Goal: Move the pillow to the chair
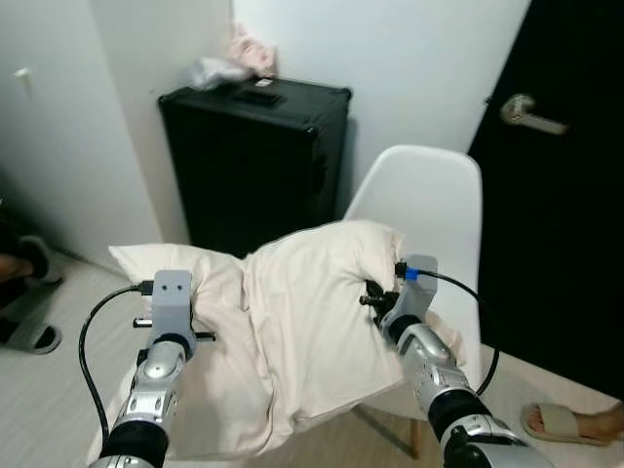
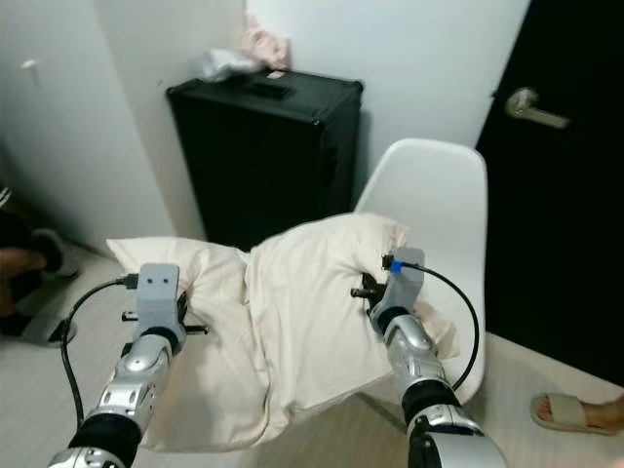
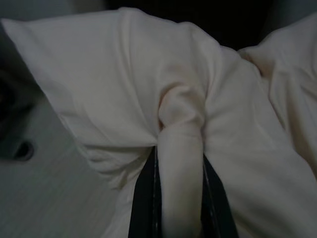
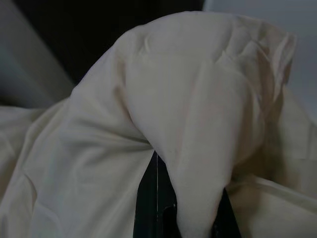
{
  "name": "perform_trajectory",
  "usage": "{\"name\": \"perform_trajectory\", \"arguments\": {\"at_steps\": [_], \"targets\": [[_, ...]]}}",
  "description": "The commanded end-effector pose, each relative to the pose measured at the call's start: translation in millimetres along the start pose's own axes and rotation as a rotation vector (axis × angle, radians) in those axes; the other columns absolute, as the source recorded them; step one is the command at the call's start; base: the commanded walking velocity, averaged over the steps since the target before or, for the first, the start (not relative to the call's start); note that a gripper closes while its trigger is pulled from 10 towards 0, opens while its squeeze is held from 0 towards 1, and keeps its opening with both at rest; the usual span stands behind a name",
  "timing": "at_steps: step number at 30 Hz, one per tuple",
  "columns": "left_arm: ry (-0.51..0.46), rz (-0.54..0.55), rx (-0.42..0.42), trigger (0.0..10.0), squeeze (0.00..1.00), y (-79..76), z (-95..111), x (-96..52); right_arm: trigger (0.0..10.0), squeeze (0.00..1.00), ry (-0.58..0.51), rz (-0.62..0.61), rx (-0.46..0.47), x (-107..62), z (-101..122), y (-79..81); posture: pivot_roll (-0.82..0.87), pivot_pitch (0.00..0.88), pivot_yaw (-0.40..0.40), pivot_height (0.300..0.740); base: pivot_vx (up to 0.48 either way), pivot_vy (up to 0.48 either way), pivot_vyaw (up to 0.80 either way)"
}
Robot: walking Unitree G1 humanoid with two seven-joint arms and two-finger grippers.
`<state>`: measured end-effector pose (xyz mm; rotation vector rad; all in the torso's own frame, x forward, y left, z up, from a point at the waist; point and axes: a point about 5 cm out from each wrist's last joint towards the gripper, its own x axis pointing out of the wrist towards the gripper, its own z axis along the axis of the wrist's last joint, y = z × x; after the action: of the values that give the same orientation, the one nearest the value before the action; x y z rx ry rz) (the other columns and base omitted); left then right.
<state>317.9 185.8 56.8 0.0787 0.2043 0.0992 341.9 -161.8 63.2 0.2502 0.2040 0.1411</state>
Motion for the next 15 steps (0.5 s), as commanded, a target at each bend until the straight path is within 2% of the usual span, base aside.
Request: {"name": "perform_trajectory", "arguments": {"at_steps": [1,15], "targets": [[-0.031,-0.002,0.005,10.0,0.00,0.9,6.5,1.5,10.0,0.00,-0.038,0.025,0.007,6.3,10.0,10.0,0.03,0.010,-0.020,0.740,0.000,0.000,-0.80],[-0.019,-0.014,-0.014,10.0,0.00,-3.1,2.7,-0.8,10.0,0.00,-0.029,0.011,0.012,6.0,7.5,9.6,0.02,0.020,-0.019,0.740,0.000,0.000,-0.80]]}}
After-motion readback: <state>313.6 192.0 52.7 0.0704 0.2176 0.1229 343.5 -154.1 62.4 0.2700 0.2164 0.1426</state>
